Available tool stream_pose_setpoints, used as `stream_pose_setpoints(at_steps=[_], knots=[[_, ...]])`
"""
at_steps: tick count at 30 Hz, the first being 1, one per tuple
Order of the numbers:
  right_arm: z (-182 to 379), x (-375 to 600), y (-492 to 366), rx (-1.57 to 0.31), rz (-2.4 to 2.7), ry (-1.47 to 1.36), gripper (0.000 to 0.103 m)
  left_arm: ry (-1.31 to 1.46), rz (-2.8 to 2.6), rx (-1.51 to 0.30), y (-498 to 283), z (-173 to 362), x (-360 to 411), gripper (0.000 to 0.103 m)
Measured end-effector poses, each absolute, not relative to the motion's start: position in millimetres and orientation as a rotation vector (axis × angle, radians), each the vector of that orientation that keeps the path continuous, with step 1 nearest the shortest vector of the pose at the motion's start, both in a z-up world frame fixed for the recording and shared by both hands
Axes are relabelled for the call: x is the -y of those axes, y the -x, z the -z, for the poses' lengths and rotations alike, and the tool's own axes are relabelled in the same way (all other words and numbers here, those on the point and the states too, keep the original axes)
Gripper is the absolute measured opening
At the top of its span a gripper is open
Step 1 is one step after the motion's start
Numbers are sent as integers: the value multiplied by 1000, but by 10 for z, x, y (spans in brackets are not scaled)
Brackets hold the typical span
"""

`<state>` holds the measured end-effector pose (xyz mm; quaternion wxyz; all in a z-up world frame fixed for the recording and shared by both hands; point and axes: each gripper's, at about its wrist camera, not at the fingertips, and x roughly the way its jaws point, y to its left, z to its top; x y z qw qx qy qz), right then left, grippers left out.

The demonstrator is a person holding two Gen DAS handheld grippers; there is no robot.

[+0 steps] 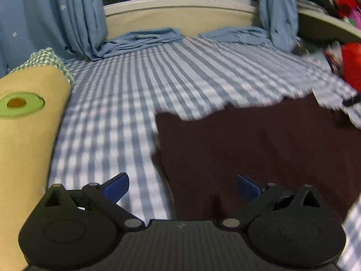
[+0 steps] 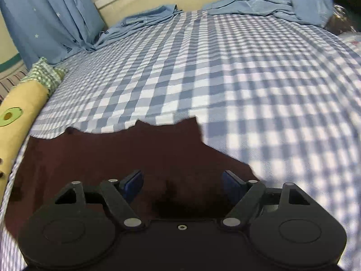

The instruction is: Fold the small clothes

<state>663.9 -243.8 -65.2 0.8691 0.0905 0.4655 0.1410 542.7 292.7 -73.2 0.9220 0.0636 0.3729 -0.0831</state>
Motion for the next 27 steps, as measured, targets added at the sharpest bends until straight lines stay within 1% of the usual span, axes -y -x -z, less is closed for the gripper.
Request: stream_pose_setpoints(at_steps=[3, 4, 6, 11, 12, 13, 14, 15, 16, 18, 20, 23, 26, 27], knots=[[603, 2696, -6223, -999, -355, -200, 69, -113, 136, -771, -5030, 879, -2944, 102], [610, 2781, -6042, -998, -373, -210, 68, -95, 135, -781, -4950, 891, -2979, 102], [642, 2888, -5779, -997, -386, -232, 61, -60, 115, -787, -4771, 893, -3071, 102], [825, 3019, -5385, -1008, -415, -325, 59, 85, 47, -802, -4504, 859, -3329, 102], [883, 3017, -5372, -1018, -424, -353, 53, 105, 40, -797, -4492, 829, -3361, 102], [938, 3013, -5361, -1028, -436, -387, 51, 118, 33, -787, -4472, 797, -3355, 102], [985, 2998, -5352, -1033, -436, -414, 43, 121, 31, -777, -4465, 764, -3323, 102], [1004, 2956, -5353, -1036, -432, -416, 30, 114, 32, -772, -4477, 739, -3274, 102], [995, 2924, -5348, -1036, -428, -396, 24, 93, 31, -775, -4508, 717, -3206, 102], [906, 2914, -5324, -1015, -423, -373, 17, 26, -4, -802, -4600, 718, -3064, 102], [729, 2960, -5243, -954, -424, -400, 14, -32, -26, -828, -4684, 762, -2948, 101], [585, 3027, -5146, -890, -407, -429, 12, -72, -41, -917, -4799, 962, -2881, 99], [815, 3087, -5093, -961, -346, -411, 8, -153, -84, -968, -4818, 1165, -2867, 99], [937, 3096, -5064, -989, -320, -380, 8, -170, -93, -979, -4810, 1210, -2874, 100]])
